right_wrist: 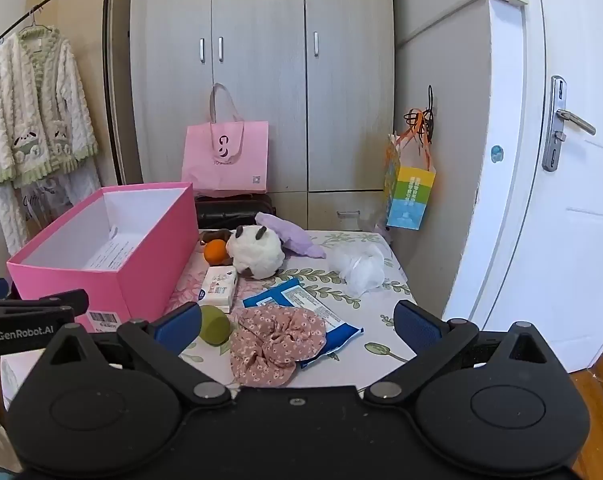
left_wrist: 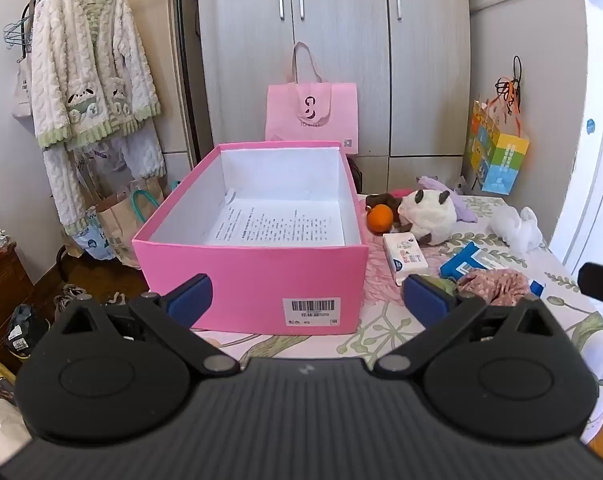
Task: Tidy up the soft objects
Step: 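Move both grippers toward the items beside the pink box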
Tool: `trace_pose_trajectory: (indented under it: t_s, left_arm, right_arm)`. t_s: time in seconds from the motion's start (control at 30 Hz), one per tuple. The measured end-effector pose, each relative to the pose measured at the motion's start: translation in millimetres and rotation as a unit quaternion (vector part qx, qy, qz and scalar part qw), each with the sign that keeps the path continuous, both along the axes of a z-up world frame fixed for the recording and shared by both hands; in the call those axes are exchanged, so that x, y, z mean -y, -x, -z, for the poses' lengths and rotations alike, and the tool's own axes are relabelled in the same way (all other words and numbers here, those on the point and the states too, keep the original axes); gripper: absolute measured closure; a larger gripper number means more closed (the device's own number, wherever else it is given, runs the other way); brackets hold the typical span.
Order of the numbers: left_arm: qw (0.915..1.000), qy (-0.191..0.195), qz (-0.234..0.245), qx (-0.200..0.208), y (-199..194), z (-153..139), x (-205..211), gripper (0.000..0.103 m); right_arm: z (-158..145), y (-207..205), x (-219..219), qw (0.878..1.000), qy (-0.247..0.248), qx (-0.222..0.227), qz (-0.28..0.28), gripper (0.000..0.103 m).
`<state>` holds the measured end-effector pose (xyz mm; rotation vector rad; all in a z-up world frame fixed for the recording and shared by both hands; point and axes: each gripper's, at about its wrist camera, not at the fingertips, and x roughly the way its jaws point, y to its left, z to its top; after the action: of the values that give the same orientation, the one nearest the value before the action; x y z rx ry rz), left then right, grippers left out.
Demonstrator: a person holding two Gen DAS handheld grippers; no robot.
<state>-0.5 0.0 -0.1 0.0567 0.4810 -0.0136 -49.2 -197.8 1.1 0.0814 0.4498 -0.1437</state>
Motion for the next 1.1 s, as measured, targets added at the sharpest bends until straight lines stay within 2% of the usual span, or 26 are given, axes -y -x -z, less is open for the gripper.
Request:
trace_pose_trajectory:
  t_s: [0.13,0.27,0.47,0.97,1.1]
  left_arm:
    - [1.0000,0.008,0.003,-0.003,0.7,0.2,0.2,0.000]
    - [0.9999,0.013,0.000,0.002,1.1,-2.5,-6.9,0.000]
    - [0.9996,0.024,0.005,-0.014,-0.6,0.2,-11.0,0.000]
    - [0.9997,0.023,0.000,0.000,7.2,3.5,-8.6,0.000]
    - [0.9996,0.027,0.011,0.000,8.5,5.7,-8.2,0.000]
  right_arm:
    - [2.2,-4.1,-3.0,1.000,0.026,-0.012,0.010,0.000]
    - [5.4,-2.2,-3.8,1.000,0.018,-0.010,0.004,0.000]
    - [7.7,0.2,-4.2,1.000,0.015,-0.015,0.003,0.000]
    - [7.2,9.1,-6.9,1.000,0.014,-0.007,-0.001,0.000]
    - [6.7,10.6,-7.1,1.000,0.015,-0.007,-0.002,0.000]
